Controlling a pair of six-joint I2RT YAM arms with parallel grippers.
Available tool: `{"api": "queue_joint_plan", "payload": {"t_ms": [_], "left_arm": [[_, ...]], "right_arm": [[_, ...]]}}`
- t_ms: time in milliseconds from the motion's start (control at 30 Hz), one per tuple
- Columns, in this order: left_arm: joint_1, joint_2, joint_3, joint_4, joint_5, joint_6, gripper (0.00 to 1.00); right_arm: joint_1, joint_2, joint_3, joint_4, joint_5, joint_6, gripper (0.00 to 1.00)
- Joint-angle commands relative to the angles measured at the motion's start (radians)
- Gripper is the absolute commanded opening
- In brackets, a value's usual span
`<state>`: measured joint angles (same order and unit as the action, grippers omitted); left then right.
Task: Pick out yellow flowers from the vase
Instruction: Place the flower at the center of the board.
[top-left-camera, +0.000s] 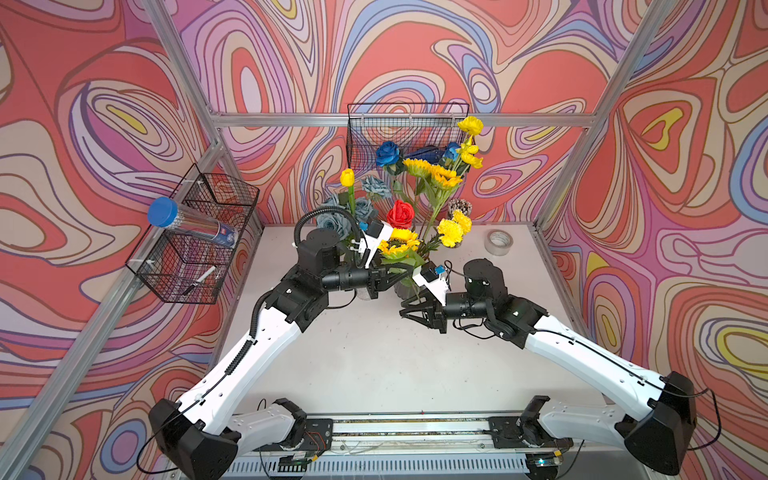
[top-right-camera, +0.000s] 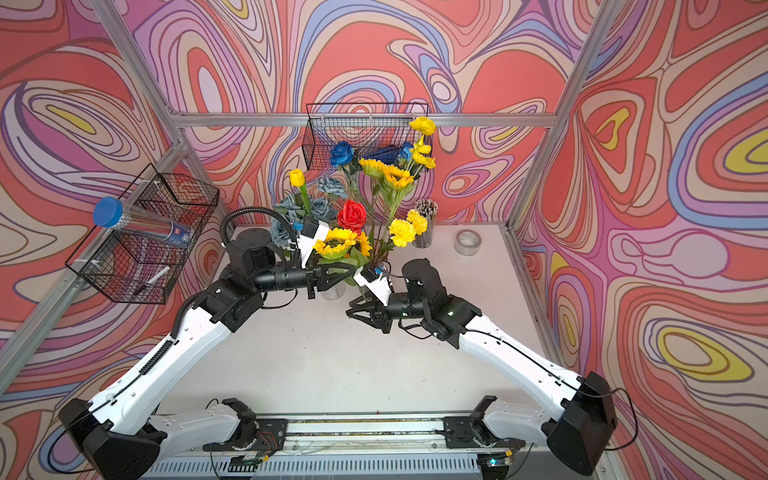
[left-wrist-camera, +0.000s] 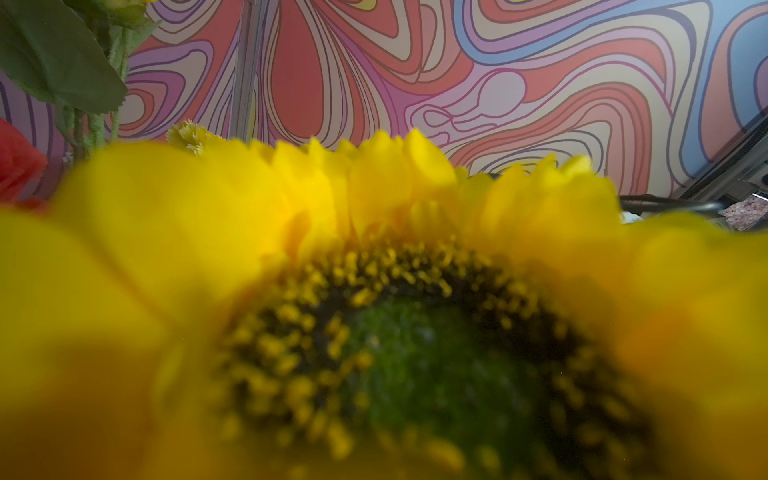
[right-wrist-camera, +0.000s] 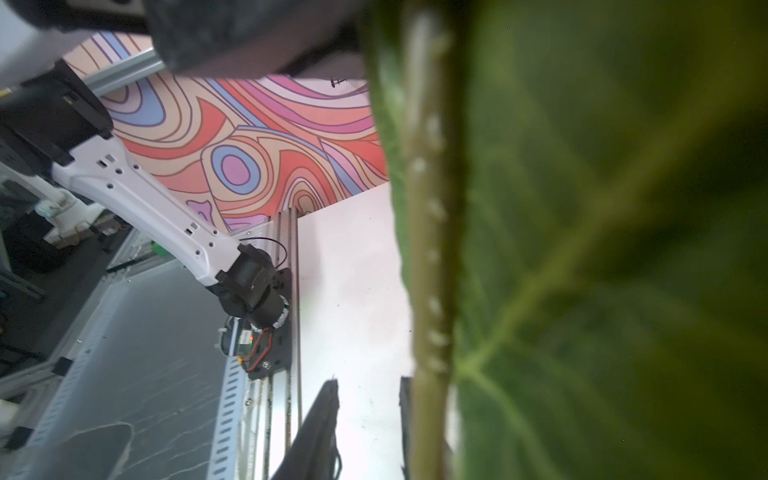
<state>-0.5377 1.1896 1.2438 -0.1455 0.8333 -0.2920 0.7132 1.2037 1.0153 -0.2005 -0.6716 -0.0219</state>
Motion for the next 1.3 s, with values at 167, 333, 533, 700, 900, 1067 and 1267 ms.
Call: {"api": "queue_joint_plan", "payload": {"t_ms": [167, 333, 533, 700, 900, 1067, 1267], "left_arm": [[-0.006, 0.000, 0.039, -0.022, -0.005, 0.039, 0.00], [-0.006, 0.003, 0.039, -0.023, 0.000, 0.042, 0.00], [-0.005, 0.004, 0.036, -0.033, -0.014, 0.056, 0.06], [-0.006, 0.000, 0.024, -0.034, -0.035, 0.063, 0.45], [-0.006, -0.012, 0.020, -0.040, -0.057, 0.076, 0.70], [-0.006, -0.033, 0.016, -0.065, -0.100, 0.103, 0.85], [-0.005, -0.086, -0.014, -0.064, -0.216, 0.131, 0.99]], "right_arm": [[0.005, -0.024, 0.008, -0.014, 0.029, -0.012, 0.06], [0.005, -0.030, -0.001, -0.007, 0.030, -0.016, 0.00], [0.005, -0.041, -0.011, 0.017, 0.019, -0.015, 0.00], [0.004, -0.053, -0.023, 0.039, 0.022, -0.008, 0.00], [0.005, -0.072, -0.035, 0.058, 0.045, 0.003, 0.00], [0.005, -0.105, -0.055, 0.080, 0.119, 0.019, 0.00], [0.003, -0.120, -0.043, 0.079, 0.233, 0.042, 0.00]]}}
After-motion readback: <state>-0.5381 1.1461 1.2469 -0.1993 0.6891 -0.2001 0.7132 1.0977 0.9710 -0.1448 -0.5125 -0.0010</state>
